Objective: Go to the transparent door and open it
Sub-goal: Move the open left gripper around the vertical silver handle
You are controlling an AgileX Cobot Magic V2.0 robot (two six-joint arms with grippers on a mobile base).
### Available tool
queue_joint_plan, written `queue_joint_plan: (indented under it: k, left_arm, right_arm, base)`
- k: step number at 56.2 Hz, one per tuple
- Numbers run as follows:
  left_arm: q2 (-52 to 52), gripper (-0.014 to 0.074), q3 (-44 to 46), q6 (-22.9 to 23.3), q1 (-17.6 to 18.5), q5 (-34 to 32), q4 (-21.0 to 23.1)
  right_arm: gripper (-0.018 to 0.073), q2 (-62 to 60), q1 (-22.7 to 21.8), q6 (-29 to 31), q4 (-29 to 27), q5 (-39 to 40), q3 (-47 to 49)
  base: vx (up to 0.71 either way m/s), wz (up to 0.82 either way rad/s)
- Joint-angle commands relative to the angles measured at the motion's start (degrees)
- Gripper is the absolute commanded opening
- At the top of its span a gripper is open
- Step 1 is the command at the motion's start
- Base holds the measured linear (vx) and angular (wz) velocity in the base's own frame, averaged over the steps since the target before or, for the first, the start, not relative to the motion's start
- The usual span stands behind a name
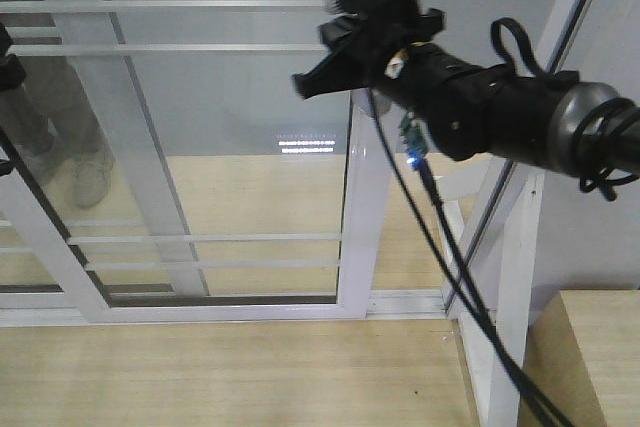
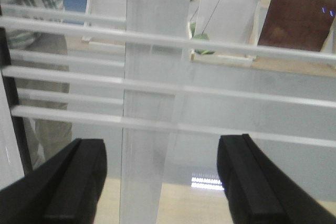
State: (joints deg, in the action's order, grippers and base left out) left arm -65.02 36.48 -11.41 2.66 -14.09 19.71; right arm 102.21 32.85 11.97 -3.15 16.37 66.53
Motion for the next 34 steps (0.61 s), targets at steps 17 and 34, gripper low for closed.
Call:
queue_joint_plan:
  k: [17,34]
  left_arm:
    - [0.1,0.0565,2.2,0.3,0.5,-0.9,-0.2]
    - [-1.6,0.0560,2.2,0.3,4.7,-0.2,-5.5]
  right_arm:
    - [-0.0009,-5.4,2.1,2.2,3.1,0.0,1.2]
    - [-0.0009,-15.5,-6.2,2.3,-0.4,0.5,-6.5]
  base:
    - [0.00,0.00]
    - [0.00,0.00]
